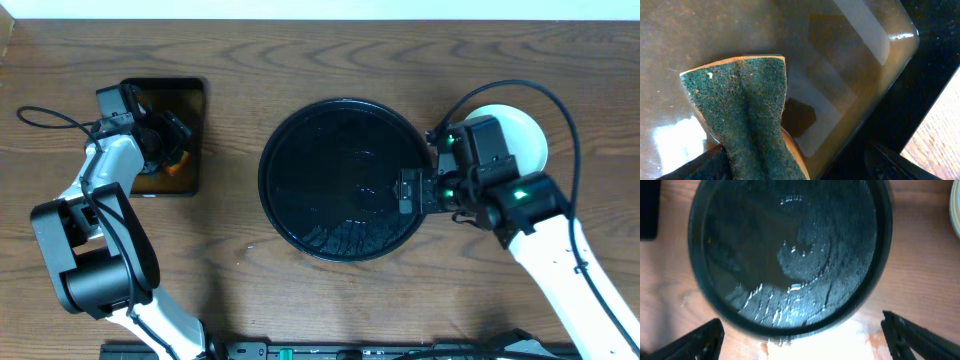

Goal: Clean dirty plates on tray and stack at the side

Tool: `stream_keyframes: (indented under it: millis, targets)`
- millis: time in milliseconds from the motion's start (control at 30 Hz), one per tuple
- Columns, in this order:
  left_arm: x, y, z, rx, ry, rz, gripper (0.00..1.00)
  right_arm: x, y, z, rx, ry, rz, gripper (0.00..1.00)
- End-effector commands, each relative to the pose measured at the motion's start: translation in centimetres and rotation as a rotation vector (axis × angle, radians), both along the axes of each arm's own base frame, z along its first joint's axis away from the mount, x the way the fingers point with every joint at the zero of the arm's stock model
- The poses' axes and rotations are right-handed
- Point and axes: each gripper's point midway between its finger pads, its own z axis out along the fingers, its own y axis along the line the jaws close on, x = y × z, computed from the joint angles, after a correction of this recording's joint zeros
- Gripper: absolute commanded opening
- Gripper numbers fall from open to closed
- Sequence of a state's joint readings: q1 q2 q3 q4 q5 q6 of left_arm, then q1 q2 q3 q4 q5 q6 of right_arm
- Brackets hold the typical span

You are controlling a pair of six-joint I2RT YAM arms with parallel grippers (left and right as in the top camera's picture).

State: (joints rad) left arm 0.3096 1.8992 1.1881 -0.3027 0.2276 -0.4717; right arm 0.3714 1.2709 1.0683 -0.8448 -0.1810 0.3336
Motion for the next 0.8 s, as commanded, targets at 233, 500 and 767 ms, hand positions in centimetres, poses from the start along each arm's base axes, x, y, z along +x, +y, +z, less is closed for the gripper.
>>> stream_keyframes:
  millis: [233,500,767]
  targets:
    - [0.5,0.1,1.3,0.006,-0.033,-0.001,0.82,1.2,-0.2,-2.9,0.102,-0.290,0.036,0.99]
    - [0.5,0.1,1.3,0.006,-0.033,-0.001,0.82,-0.7,-1.7,-2.3,0.129,-0.490,0.003,0.99]
    - [0.5,0.1,1.3,0.006,-0.033,-0.001,0.82,-3.4,-3.8,-2.5,0.134,-0.630,-0.045,0.99]
